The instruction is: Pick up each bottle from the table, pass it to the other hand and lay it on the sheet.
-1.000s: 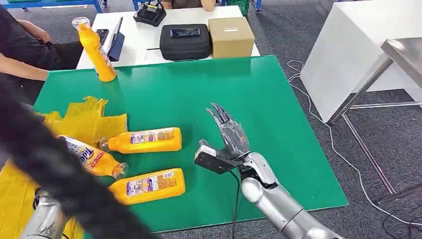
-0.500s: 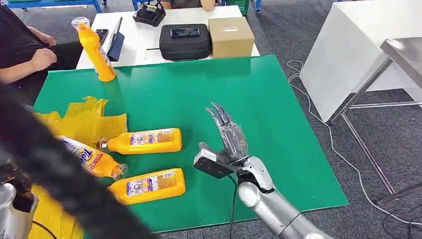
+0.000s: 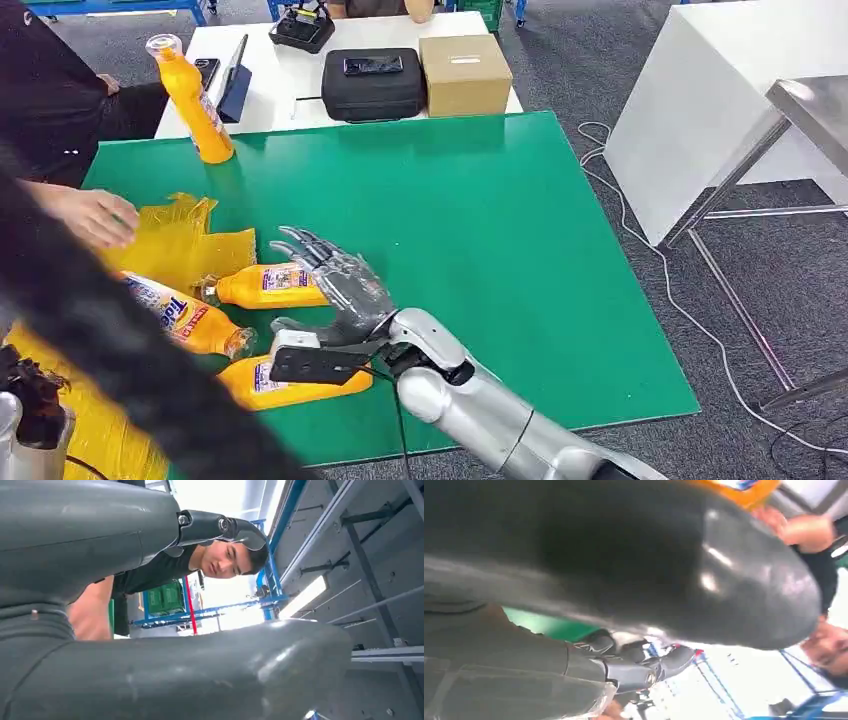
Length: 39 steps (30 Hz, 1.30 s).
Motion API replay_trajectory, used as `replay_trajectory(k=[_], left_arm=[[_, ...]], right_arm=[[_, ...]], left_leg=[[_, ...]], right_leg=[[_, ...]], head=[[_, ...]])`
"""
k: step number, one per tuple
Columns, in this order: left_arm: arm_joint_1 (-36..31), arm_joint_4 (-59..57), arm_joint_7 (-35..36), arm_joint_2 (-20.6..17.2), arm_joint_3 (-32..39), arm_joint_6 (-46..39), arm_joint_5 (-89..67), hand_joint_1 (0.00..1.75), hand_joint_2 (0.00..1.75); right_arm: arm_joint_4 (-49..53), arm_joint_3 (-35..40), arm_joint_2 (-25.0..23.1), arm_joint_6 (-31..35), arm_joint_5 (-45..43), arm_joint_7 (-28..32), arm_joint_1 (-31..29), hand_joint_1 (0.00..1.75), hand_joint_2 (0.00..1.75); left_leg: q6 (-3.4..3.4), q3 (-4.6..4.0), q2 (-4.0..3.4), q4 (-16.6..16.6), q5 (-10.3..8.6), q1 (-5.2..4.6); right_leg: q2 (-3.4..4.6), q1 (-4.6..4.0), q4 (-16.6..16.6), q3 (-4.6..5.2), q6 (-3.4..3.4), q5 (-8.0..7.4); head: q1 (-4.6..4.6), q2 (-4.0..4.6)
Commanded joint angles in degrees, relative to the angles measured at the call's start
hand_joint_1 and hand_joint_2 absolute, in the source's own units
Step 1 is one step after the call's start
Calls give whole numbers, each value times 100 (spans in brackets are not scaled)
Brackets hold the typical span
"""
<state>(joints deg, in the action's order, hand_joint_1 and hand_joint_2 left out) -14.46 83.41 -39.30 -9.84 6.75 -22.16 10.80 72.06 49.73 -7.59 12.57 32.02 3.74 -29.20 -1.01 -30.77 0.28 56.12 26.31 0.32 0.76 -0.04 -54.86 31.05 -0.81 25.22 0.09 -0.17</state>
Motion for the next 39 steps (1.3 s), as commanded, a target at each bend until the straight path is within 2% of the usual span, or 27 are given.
replay_trajectory(k=[1, 5, 6, 12, 17, 21, 25, 29, 31, 35, 37, 39], left_arm=[[-202, -124, 38, 107, -116, -30, 25, 0, 0], [-202, -124, 38, 107, -116, -30, 25, 0, 0], [-208, -128, 38, 115, -123, -33, 29, 0, 0], [-573, -397, 90, 277, -495, -13, -7, 0, 0], [-586, -239, 181, 306, -574, -171, -5, 0, 0], [-458, -160, 238, 308, -476, -187, -24, 0, 0], [-378, -166, 242, 328, -455, -172, -29, 0, 0], [196, 240, 175, 325, -250, -156, -32, 0, 0], [79, 126, 239, 400, -236, -39, -15, 0, 0], [-247, 126, 444, 672, -376, 7, -326, 0, 0], [-310, 162, 584, 708, -461, 5, -425, 0, 0], [-461, -131, 620, 642, -544, 41, -408, 0, 0]], right_arm=[[-489, 600, 10, 11, -89, -18, -510, 0, 0], [-489, 600, 10, 11, -89, -18, -510, 0, 0], [-550, 650, -46, -53, -142, -25, -561, 0, 175], [-1710, 1168, -839, -589, -120, -433, -1075, 0, 175], [-2577, 1533, -1037, -777, 112, -891, -1081, 0, 175], [-2852, 1548, -911, -412, 634, -1129, -839, 0, 175], [-2819, 1431, -840, -337, 763, -1131, -672, 0, 175], [-2498, 1486, -865, -438, 806, -994, -487, 0, 175], [-2188, 1385, -785, -406, 944, -1086, -344, 0, 175], [-1570, 1188, -583, -618, 1432, -1365, -107, 0, 175], [-1538, 1149, -529, -708, 1536, -1512, -41, 0, 175], [-1917, 1018, -585, -753, 1405, -1570, -93, 0, 175]], left_leg=[[1, 3, 0, -2, 0, -1], [3, 2, 5, 1, 1, 0], [3, 1, 5, -1, 0, 0], [5, -5, 0, 1, -1, -9], [4, 6, 8, -6, -3, -2], [3, 10, 8, -9, -3, 2], [3, 12, 11, -11, -1, 1], [3, 9, -11, -11, 1, -3], [4, 9, -15, -11, 4, -7], [4, -14, 34, 2, -3, -3], [3, -16, 28, 2, -2, -3], [2, -8, 23, -2, -3, -4]], right_leg=[[-6, 1, 3, -6, -4, 0], [-15, 4, 2, -9, -4, 3], [-14, 4, 2, -7, -3, 2], [-5, 6, -3, 5, 1, 0], [-14, 2, 6, -8, -1, 1], [-15, -2, 12, -15, -4, 0], [-21, 1, 15, -21, -5, 3], [5, 7, 9, -9, -2, 0], [8, 6, 10, -10, -2, -1], [-39, 0, 5, 3, -2, 6], [-33, 1, 5, 7, -3, 2], [-32, 2, 10, 0, -4, 1]], head=[[0, 0], [0, 0], [0, 0], [0, 0], [0, 0], [0, 0], [0, 0], [0, 0], [0, 0], [0, 0], [0, 0], [0, 0]])
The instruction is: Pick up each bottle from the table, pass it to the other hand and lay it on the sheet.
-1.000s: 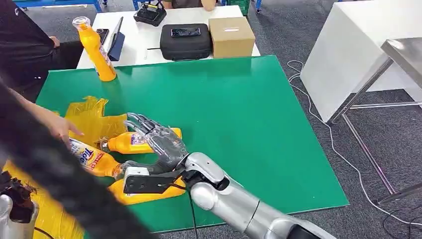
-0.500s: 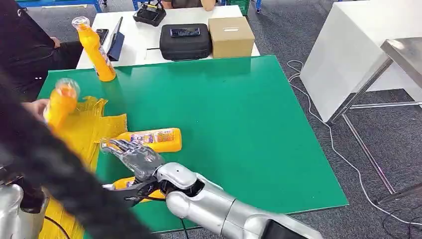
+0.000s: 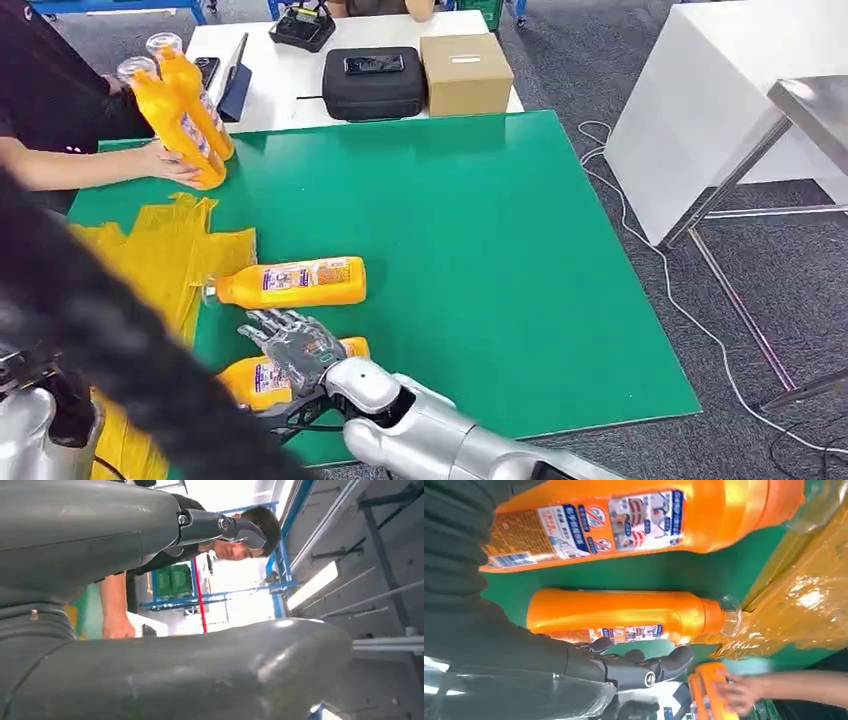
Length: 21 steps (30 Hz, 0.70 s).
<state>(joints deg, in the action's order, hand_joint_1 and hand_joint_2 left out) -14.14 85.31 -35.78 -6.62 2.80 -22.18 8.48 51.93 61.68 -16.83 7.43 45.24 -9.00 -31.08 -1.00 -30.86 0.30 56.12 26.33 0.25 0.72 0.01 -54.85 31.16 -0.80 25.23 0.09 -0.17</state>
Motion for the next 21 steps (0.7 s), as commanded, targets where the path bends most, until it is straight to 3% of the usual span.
replay_trajectory(k=[1, 5, 14, 21], left_arm=[[-597, -490, 264, 326, -156, 55, -164, 0, 0], [-802, -773, 155, 286, -165, 140, -95, 0, 0], [-799, -757, 150, 250, -166, 139, -87, 0, 0], [-836, -715, 134, 215, -243, 134, 6, 0, 0]], right_arm=[[-120, -204, 308, -188, 73, -301, 15, 0, 175], [-724, -277, 158, 44, 109, -171, -159, 0, 175], [-749, -276, 130, 18, 107, -180, -139, 0, 175], [-1343, -368, -85, 61, 231, -335, -202, 0, 175]], left_leg=[[2, 3, 23, 1, -3, 4], [3, 4, 19, -4, -8, -1], [2, 5, 8, -3, -3, 0], [4, 5, 9, -3, -5, 0]], right_leg=[[-31, -4, 8, -16, -6, 2], [-25, 0, 5, -10, -2, 0], [-12, 0, 2, -8, -2, 1], [-15, 0, 2, -9, -2, -1]], head=[[0, 0], [0, 0], [0, 0], [0, 0]])
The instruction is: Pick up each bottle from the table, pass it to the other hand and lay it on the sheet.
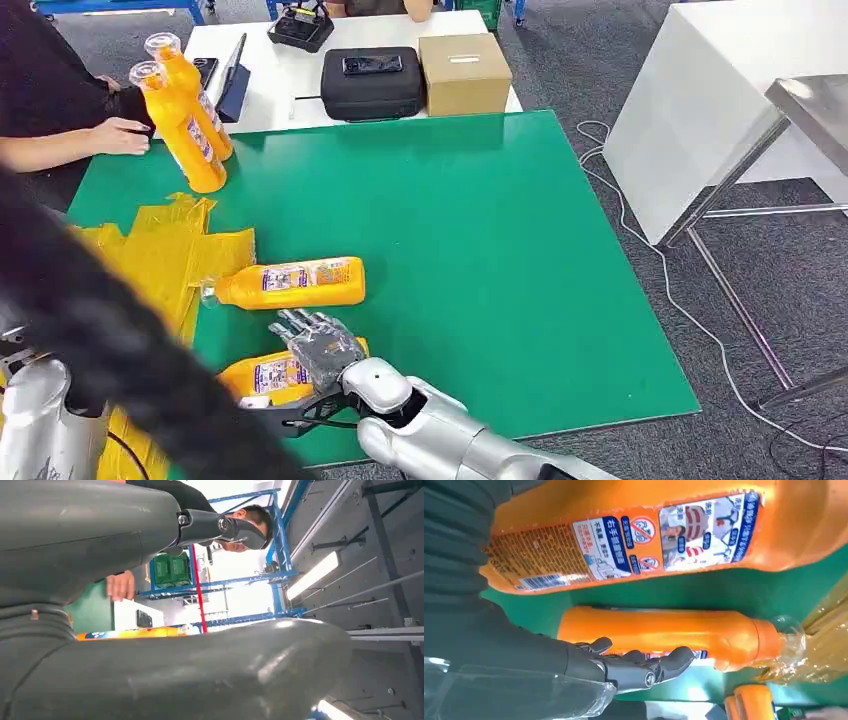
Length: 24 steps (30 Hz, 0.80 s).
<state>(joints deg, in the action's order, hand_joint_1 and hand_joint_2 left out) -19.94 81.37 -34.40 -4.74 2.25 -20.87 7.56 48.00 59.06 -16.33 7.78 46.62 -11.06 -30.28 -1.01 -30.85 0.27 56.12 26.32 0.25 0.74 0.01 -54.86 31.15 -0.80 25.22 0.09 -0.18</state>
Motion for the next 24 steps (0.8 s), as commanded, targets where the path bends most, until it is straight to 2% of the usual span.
replay_trajectory(k=[1, 8, 24], left_arm=[[-225, -280, 7, 47, -206, -9, 100, 0, 0], [-308, -345, 52, 171, -315, -30, 79, 0, 0], [-381, -457, 4, 114, -437, -64, 245, 0, 0]], right_arm=[[-1035, -137, -125, 33, 113, -130, -294, 0, 175], [-1250, -215, -125, 72, 110, -57, -204, 0, 175], [-2069, -115, -278, -324, 483, -235, -184, 0, 175]], left_leg=[[4, 4, 10, -3, -4, 0], [4, 6, 19, -2, -3, 2], [2, 19, 12, -6, -4, 0]], right_leg=[[-16, 0, 3, -9, -2, 0], [-27, -2, 5, -15, -3, 4], [-18, 0, 8, -21, -2, 1]], head=[[0, -2], [0, 0], [0, 0]])
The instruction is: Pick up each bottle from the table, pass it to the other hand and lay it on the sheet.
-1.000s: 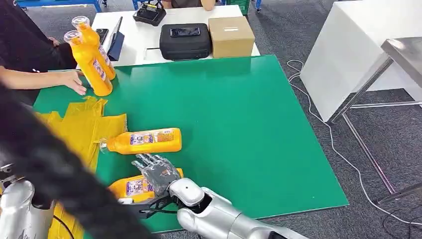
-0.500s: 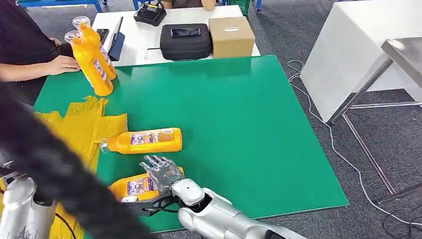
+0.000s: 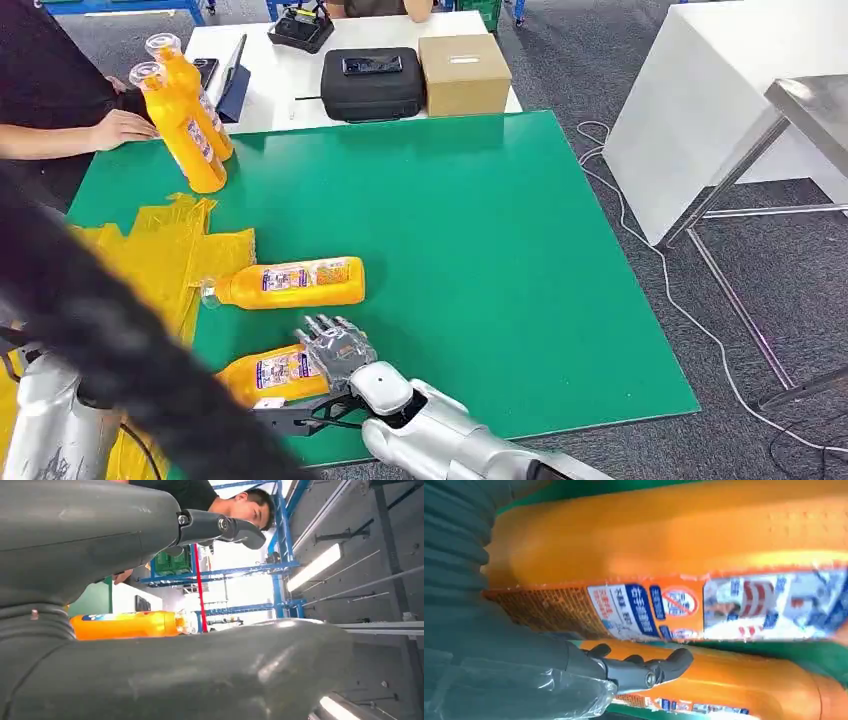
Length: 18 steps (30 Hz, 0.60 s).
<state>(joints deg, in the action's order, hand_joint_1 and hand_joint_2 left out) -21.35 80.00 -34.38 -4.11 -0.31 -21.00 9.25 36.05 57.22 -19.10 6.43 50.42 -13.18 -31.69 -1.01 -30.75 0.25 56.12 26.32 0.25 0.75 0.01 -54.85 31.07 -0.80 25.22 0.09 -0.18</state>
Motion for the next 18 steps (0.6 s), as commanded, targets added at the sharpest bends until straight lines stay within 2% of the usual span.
replay_trajectory(k=[1, 2, 3, 14, 18], left_arm=[[-240, -320, 2, 50, -182, -50, 77, 0, 0], [-242, -327, 6, 49, -192, -45, 94, 0, 0], [-255, -353, 7, 46, -208, -33, 121, 0, 0], [-167, -172, 14, 81, -195, -26, 154, 0, 0], [-128, -143, 48, 21, -196, 12, 196, 0, 0]], right_arm=[[-873, 69, 0, -188, 102, -23, -43, 0, 175], [-897, 53, 8, -229, 116, -28, -43, 155, 175], [-885, 23, 29, -273, 142, -47, -16, 173, 175], [-751, 4, 242, -252, 218, -64, 181, 175, 175], [-558, -103, 452, -345, 200, -57, 343, 175, 175]], left_leg=[[4, 14, 17, -8, -5, 2], [2, 19, 17, -9, -5, 0], [4, 20, 18, -7, -6, 3], [3, 45, 24, -13, -8, 2], [3, 48, 28, -18, -10, 2]], right_leg=[[-24, -2, 11, -20, -3, 0], [-22, 0, 9, -25, -2, 1], [-24, -3, 12, -28, -3, -1], [-30, -2, 19, -54, -3, -2], [-36, -3, 28, -62, -5, -3]], head=[[0, 0], [0, 0], [0, 0], [0, -2], [0, 0]])
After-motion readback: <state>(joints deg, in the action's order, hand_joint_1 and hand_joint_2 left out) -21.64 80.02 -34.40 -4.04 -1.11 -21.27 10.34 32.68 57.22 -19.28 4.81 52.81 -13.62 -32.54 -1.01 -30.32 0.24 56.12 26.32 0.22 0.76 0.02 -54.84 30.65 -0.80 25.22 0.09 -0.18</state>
